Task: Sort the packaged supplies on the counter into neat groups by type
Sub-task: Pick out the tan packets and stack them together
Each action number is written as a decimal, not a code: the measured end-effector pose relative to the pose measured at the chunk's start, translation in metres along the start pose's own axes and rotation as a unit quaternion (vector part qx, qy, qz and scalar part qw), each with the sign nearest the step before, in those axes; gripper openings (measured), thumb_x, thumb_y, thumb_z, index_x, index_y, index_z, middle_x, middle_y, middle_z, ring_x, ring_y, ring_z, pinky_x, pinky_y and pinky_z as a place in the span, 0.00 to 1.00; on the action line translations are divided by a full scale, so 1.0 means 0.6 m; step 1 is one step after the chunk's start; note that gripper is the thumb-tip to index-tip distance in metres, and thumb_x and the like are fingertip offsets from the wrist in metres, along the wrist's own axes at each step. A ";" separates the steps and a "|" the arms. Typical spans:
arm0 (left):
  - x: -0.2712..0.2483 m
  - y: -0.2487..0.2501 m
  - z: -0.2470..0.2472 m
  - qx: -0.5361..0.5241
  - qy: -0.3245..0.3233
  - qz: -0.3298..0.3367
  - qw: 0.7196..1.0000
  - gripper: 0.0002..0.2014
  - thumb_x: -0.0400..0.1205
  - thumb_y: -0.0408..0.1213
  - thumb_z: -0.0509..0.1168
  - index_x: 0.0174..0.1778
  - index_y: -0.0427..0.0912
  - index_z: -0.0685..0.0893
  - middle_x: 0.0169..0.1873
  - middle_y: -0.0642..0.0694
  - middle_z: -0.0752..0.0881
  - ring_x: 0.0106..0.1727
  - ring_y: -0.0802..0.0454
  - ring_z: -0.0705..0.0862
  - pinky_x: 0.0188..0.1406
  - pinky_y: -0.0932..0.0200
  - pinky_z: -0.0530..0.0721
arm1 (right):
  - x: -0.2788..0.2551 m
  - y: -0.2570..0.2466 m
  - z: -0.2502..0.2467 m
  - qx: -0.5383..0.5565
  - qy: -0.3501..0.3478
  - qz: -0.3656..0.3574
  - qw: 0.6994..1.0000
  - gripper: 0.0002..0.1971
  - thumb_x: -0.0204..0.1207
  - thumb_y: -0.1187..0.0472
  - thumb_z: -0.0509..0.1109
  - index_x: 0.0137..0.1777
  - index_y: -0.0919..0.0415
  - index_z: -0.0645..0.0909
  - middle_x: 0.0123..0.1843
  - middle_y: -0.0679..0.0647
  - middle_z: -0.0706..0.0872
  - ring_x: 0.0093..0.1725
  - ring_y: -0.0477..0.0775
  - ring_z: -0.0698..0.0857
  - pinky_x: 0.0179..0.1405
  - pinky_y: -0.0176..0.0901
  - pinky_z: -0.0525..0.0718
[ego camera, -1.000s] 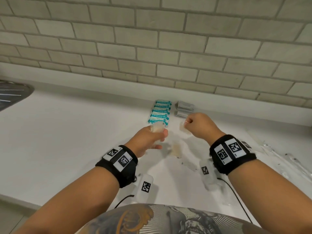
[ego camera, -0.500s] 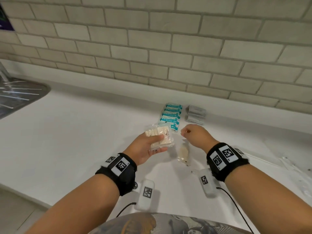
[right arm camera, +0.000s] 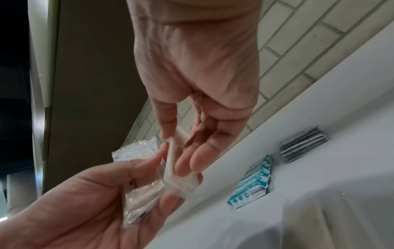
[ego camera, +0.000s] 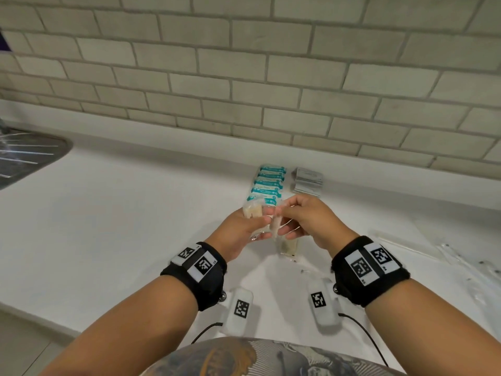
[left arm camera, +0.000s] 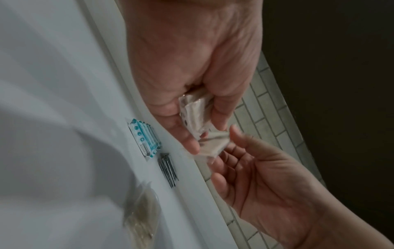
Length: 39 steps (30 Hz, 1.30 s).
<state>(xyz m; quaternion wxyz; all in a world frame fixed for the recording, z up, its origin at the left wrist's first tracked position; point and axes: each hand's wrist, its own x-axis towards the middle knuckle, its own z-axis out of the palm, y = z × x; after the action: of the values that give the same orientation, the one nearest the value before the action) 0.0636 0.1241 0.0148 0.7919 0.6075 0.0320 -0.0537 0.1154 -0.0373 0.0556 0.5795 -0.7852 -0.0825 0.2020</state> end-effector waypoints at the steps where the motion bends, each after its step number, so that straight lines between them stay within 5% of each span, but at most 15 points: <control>1: 0.000 0.000 -0.001 -0.005 0.010 0.002 1.000 0.13 0.82 0.28 0.64 0.61 0.42 0.83 0.56 0.45 0.88 0.56 0.50 0.87 0.52 0.54 0.87 | -0.001 0.000 -0.001 0.000 0.009 0.002 1.000 0.06 0.78 0.64 0.71 0.52 0.62 0.80 0.36 0.58 0.90 0.31 0.54 0.89 0.32 0.45 0.88; 6: -0.001 0.005 -0.005 -0.047 0.085 -0.007 0.995 0.07 0.81 0.30 0.68 0.51 0.45 0.83 0.46 0.46 0.87 0.48 0.51 0.86 0.42 0.59 0.86 | -0.006 0.007 -0.012 0.097 0.058 -0.012 0.994 0.04 0.79 0.71 0.69 0.47 0.62 0.78 0.39 0.63 0.89 0.33 0.54 0.90 0.38 0.47 0.89; 11: -0.008 0.003 0.005 -0.006 0.050 -0.025 0.998 0.13 0.80 0.34 0.69 0.61 0.44 0.83 0.44 0.48 0.88 0.43 0.55 0.86 0.34 0.64 0.84 | -0.015 0.012 -0.012 0.140 0.044 -0.024 0.989 0.05 0.79 0.72 0.68 0.46 0.63 0.76 0.42 0.64 0.90 0.38 0.55 0.91 0.42 0.46 0.89; 15: -0.003 0.011 0.004 0.029 0.095 0.000 0.995 0.15 0.79 0.35 0.71 0.62 0.42 0.83 0.48 0.46 0.88 0.43 0.54 0.86 0.33 0.64 0.84 | -0.018 0.019 -0.015 0.005 0.027 -0.012 1.000 0.12 0.73 0.72 0.73 0.48 0.58 0.74 0.45 0.59 0.88 0.43 0.58 0.89 0.41 0.48 0.84; 18: -0.002 0.026 -0.001 0.128 0.111 0.018 0.985 0.11 0.77 0.37 0.73 0.55 0.43 0.86 0.45 0.46 0.88 0.39 0.55 0.85 0.30 0.64 0.81 | -0.020 0.013 -0.020 -0.112 0.079 -0.073 0.988 0.16 0.71 0.65 0.78 0.56 0.53 0.80 0.48 0.49 0.83 0.45 0.49 0.84 0.40 0.36 0.79; 22: -0.002 0.044 0.007 0.257 0.102 0.034 0.960 0.12 0.75 0.39 0.75 0.54 0.45 0.87 0.45 0.47 0.90 0.42 0.54 0.86 0.32 0.63 0.80 | -0.024 -0.010 -0.019 -0.227 0.060 -0.129 0.963 0.14 0.73 0.58 0.77 0.59 0.52 0.85 0.53 0.46 0.84 0.43 0.42 0.81 0.43 0.34 0.78; 29: 0.006 0.057 0.025 0.459 0.050 0.086 0.883 0.17 0.80 0.50 0.67 0.57 0.42 0.86 0.51 0.44 0.89 0.52 0.46 0.86 0.54 0.49 0.84 | -0.024 -0.023 -0.017 -0.231 -0.001 -0.100 0.968 0.07 0.72 0.56 0.78 0.47 0.57 0.89 0.38 0.45 0.86 0.35 0.45 0.81 0.35 0.34 0.77; 33: 0.008 0.051 0.025 0.387 0.053 0.077 0.917 0.16 0.79 0.46 0.69 0.58 0.42 0.84 0.48 0.44 0.88 0.47 0.51 0.85 0.42 0.56 0.83 | -0.025 -0.026 -0.026 -0.218 -0.026 -0.069 0.973 0.04 0.72 0.63 0.77 0.39 0.57 0.84 0.35 0.51 0.87 0.31 0.50 0.83 0.33 0.41 0.81; 35: 0.009 0.047 0.023 0.318 0.062 0.069 0.944 0.14 0.80 0.43 0.67 0.59 0.43 0.82 0.45 0.45 0.88 0.41 0.54 0.85 0.36 0.59 0.84 | -0.011 -0.018 -0.037 -0.281 0.034 -0.070 0.956 0.05 0.73 0.65 0.74 0.37 0.57 0.82 0.37 0.52 0.86 0.35 0.54 0.84 0.34 0.41 0.80; 37: 0.010 0.043 0.016 0.229 0.069 0.044 0.970 0.12 0.82 0.40 0.65 0.61 0.43 0.82 0.46 0.44 0.87 0.42 0.54 0.85 0.39 0.58 0.88 | 0.008 -0.008 -0.058 -0.323 0.111 -0.038 0.939 0.05 0.72 0.66 0.69 0.36 0.58 0.81 0.36 0.54 0.84 0.37 0.56 0.83 0.34 0.42 0.80; 39: 0.010 0.039 0.006 0.106 0.069 -0.005 0.992 0.14 0.82 0.33 0.64 0.64 0.40 0.81 0.51 0.41 0.86 0.47 0.50 0.85 0.46 0.55 0.89 | 0.025 0.005 -0.073 -0.265 0.117 0.034 0.957 0.03 0.71 0.69 0.67 0.38 0.65 0.81 0.33 0.61 0.85 0.34 0.60 0.85 0.40 0.51 0.87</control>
<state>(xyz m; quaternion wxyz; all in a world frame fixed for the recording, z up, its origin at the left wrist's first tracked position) 0.0726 0.1262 0.0377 0.7188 0.6899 0.0836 -0.0192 0.1469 -0.0711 0.0603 0.3495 -0.9309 -0.0384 0.0993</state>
